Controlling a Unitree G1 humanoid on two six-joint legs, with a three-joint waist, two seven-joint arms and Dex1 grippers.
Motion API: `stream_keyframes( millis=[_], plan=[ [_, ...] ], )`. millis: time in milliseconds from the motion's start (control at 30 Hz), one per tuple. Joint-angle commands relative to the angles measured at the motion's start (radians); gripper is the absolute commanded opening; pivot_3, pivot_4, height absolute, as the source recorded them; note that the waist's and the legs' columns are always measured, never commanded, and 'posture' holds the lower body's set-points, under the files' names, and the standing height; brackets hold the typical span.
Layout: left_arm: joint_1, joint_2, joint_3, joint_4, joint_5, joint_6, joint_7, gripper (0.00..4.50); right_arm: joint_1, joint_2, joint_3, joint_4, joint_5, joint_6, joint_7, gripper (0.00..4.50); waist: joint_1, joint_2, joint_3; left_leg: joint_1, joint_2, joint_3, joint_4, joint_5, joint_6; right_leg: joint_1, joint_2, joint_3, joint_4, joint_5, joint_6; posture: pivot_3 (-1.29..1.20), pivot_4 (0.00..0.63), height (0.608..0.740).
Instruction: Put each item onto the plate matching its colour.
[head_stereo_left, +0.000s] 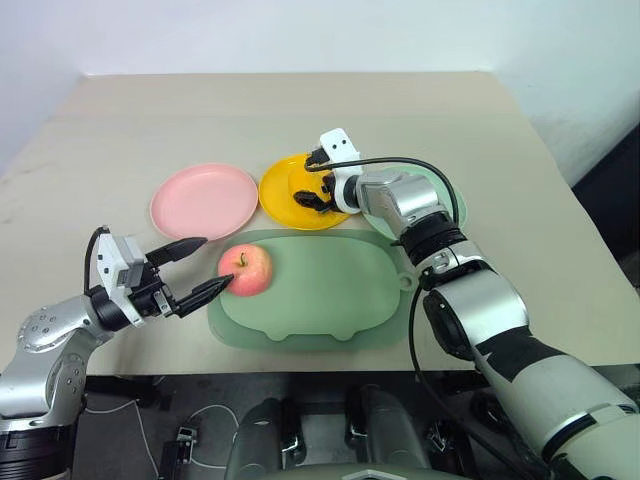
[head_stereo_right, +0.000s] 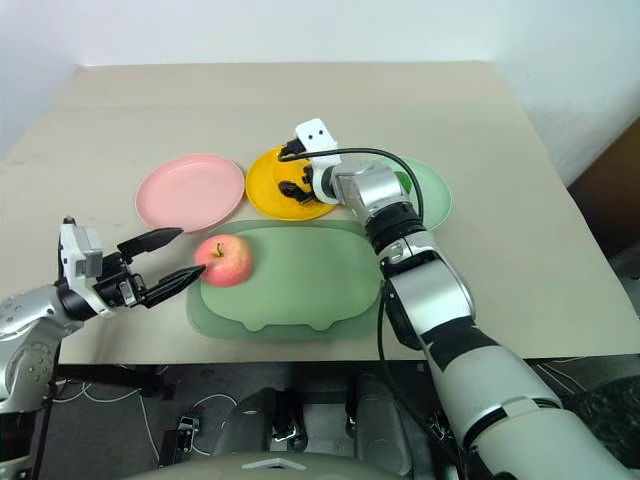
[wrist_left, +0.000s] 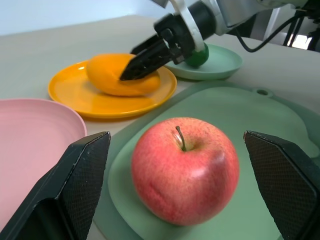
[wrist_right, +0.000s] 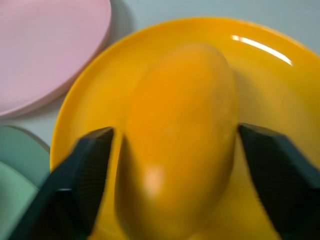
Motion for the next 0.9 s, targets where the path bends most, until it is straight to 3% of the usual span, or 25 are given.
stream_keyframes(
  millis=[33,200,333,467,700,900],
  plan=[
    [0.008,0.007,0.034,-0.028,-0.018,-0.014,-0.003,4.5,-0.037,-0.006,-0.03,-0.034,-0.005,-0.023,0.021,4.48,0.0,0.0,0.0,0.0,0.0,0.0,0.0,0.0,0.0,0.0,0.0,0.0,0.0,0.0,0.0,0.0,0.15,0.696],
    [0.011,0.007,0.04,-0.026,-0.021,-0.019,-0.008,4.5,0.055,-0.066,-0.05,-0.323,0.046,0.1,0.099,4.48,0.002,0.0,0.0,0.0,0.0,0.0,0.0,0.0,0.0,0.0,-0.001,0.0,0.0,0.0,0.0,0.0,0.15,0.696],
    [0.011,0.005,0.04,-0.023,-0.019,-0.023,-0.012,4.5,0.246,-0.128,-0.097,-0.754,0.168,0.211,0.169,4.48,0.005,0.0,0.0,0.0,0.0,-0.002,0.0,0.0,0.0,0.0,-0.001,0.0,0.0,0.0,0.0,0.0,0.15,0.696],
    [0.014,0.002,0.041,-0.016,-0.018,-0.03,-0.019,4.5,0.402,-0.17,-0.159,-1.023,0.288,0.287,0.195,4.48,0.005,0.0,0.0,0.0,0.0,-0.002,0.0,0.0,0.0,0.001,-0.001,0.0,0.0,0.0,0.0,0.0,0.15,0.696],
    [0.006,-0.009,0.019,0.011,-0.016,-0.033,-0.043,4.5,0.68,-0.278,-0.288,-1.335,0.469,0.339,0.235,4.48,0.02,-0.001,0.0,0.001,0.0,-0.004,0.0,0.0,-0.001,0.002,-0.001,-0.001,-0.001,0.0,0.0,0.0,0.15,0.696],
    [-0.031,-0.011,-0.006,0.051,-0.002,-0.039,-0.056,4.5,0.83,-0.343,-0.308,-1.415,0.527,0.295,0.261,4.48,0.029,-0.001,0.0,0.003,0.0,-0.004,0.0,0.001,-0.002,0.005,-0.001,-0.001,-0.003,0.0,-0.001,0.0,0.15,0.696]
  ],
)
